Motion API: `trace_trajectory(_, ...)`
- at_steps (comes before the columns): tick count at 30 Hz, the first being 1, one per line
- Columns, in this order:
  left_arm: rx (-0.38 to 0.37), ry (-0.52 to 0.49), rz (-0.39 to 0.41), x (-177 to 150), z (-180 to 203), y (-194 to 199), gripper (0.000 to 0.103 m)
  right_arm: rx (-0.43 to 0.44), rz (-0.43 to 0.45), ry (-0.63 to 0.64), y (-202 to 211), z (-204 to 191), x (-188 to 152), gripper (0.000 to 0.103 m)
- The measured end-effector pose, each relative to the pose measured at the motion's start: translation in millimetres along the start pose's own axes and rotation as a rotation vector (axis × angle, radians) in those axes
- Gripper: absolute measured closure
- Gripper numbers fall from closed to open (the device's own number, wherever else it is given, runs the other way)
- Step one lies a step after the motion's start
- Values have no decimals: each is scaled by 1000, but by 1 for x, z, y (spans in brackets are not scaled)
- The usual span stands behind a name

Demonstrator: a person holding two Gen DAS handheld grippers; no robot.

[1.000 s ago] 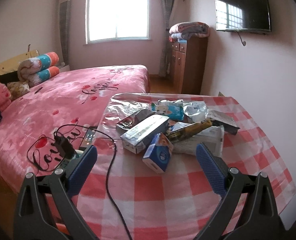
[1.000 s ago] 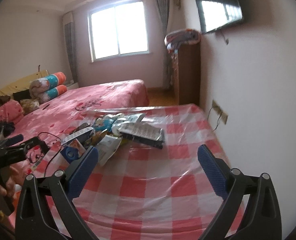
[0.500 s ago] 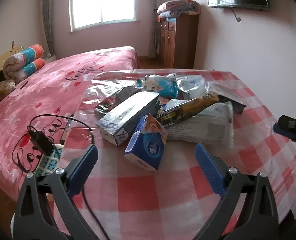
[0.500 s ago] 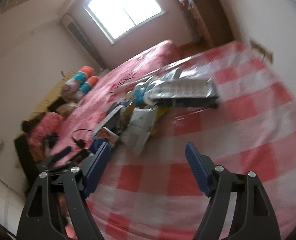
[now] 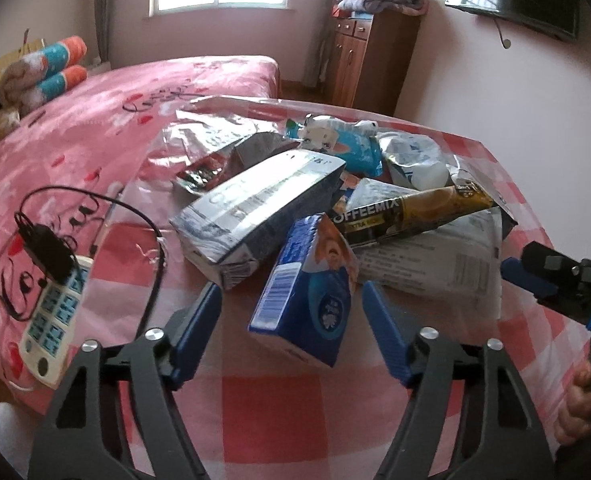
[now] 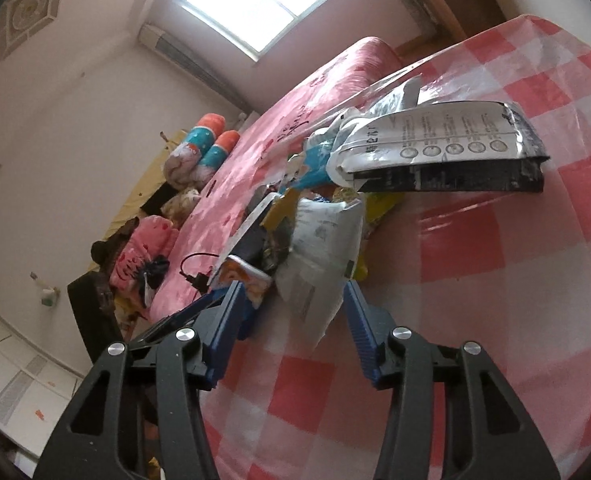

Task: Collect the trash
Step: 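Grasp the blue Vinda tissue box with the left tool, then grasp the white paper packet with the right tool while the left holds the tissue box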

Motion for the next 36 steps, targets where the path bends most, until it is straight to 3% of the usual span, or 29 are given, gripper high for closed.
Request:
trace_trajectory(4,-39,36,-22,1,-2,-9,45,-8,1,9,-9,6,10,51)
trace_trajectory(7,-60,50,-28,0,-1,-13,51,-84,-16,41,-15,5,13,50)
trace_trajectory(9,-81,59,-32,-2,0,-15,58,-109,-18,54,-18,7,14,45)
trace_trajectory(11,-100,67,-29,-4,0,-15,63,-137,-15,68,-22,7,16,34)
trace_trajectory(14,-131,70,-33,-6,4,-15,72,-167,-3,100,-28,4,20,33)
trace_trajectory(16,-137,69,-36,-7,7,-16,75,-162,5,133,-31,0,22,45)
trace_trajectory(17,-137,69,-36,-7,8,-16,76,-169,8,148,-34,-3,24,57)
trace_trajectory(19,-138,71,-33,-7,10,-15,76,-183,13,177,-36,-8,24,62)
trace_trajectory(21,-141,86,-30,-7,10,-14,77,-195,17,189,-36,-10,23,75)
trace_trajectory(26,-163,97,-24,-12,10,-11,77,-126,10,133,-30,2,17,81)
trace_trajectory(36,-198,92,-16,-31,18,7,77,-156,20,112,7,0,-26,86)
Point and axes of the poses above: each gripper's, at about its wrist camera, not at the fingertips, and y roughly against the way its jaws point, z to its right, x to its top, the point moved 2 cm from there along -y, roughly the way its jaws point, and after that the axes turned 8 degrees about -z, right-handed, at the moved point
